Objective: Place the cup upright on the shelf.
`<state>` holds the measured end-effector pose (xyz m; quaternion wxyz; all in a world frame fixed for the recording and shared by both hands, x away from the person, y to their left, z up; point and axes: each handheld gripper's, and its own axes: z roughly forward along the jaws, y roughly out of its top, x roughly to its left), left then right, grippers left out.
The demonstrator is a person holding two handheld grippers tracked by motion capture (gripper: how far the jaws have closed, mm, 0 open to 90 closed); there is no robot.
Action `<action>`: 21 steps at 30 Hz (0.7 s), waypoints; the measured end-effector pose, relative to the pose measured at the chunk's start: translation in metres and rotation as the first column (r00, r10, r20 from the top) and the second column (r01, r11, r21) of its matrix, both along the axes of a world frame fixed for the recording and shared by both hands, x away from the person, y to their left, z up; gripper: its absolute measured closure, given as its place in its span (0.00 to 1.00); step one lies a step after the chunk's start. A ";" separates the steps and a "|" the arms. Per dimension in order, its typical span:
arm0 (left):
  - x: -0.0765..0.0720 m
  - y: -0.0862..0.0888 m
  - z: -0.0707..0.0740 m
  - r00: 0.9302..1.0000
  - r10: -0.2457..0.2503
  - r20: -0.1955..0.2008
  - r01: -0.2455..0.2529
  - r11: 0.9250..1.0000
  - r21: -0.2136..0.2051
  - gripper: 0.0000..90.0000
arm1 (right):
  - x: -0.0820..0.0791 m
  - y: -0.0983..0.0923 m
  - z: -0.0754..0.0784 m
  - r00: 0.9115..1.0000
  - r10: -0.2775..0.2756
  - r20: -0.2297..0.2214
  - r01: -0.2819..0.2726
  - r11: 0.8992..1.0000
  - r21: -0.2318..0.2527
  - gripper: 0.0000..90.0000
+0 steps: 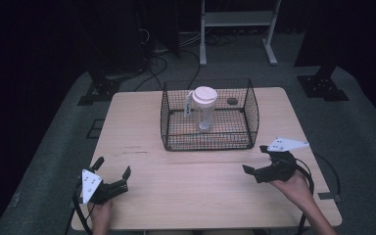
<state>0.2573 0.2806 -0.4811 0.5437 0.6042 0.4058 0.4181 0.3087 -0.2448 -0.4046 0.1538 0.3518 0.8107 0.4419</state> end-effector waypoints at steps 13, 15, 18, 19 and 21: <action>0.000 0.000 0.000 1.000 0.001 -0.001 -0.001 1.000 0.000 0.01 | -0.012 -0.011 -0.016 0.999 -0.029 -0.015 0.029 0.999 0.021 0.01; 0.000 0.000 0.000 1.000 0.001 -0.001 -0.001 1.000 0.000 0.01 | -0.014 -0.012 -0.019 0.999 -0.032 -0.017 0.032 0.999 0.024 0.01; 0.000 0.000 0.000 1.000 0.001 -0.001 -0.001 1.000 0.000 0.01 | -0.015 -0.013 -0.022 0.999 -0.034 -0.020 0.035 0.999 0.023 0.01; 0.000 0.000 0.000 1.000 0.001 -0.001 -0.001 1.000 0.001 0.01 | -0.016 -0.013 -0.023 0.999 -0.037 -0.020 0.037 0.999 0.025 0.01; 0.000 0.000 0.000 1.000 0.001 0.000 -0.001 1.000 0.003 0.01 | -0.018 -0.014 -0.025 0.999 -0.035 -0.019 0.036 0.999 0.025 0.01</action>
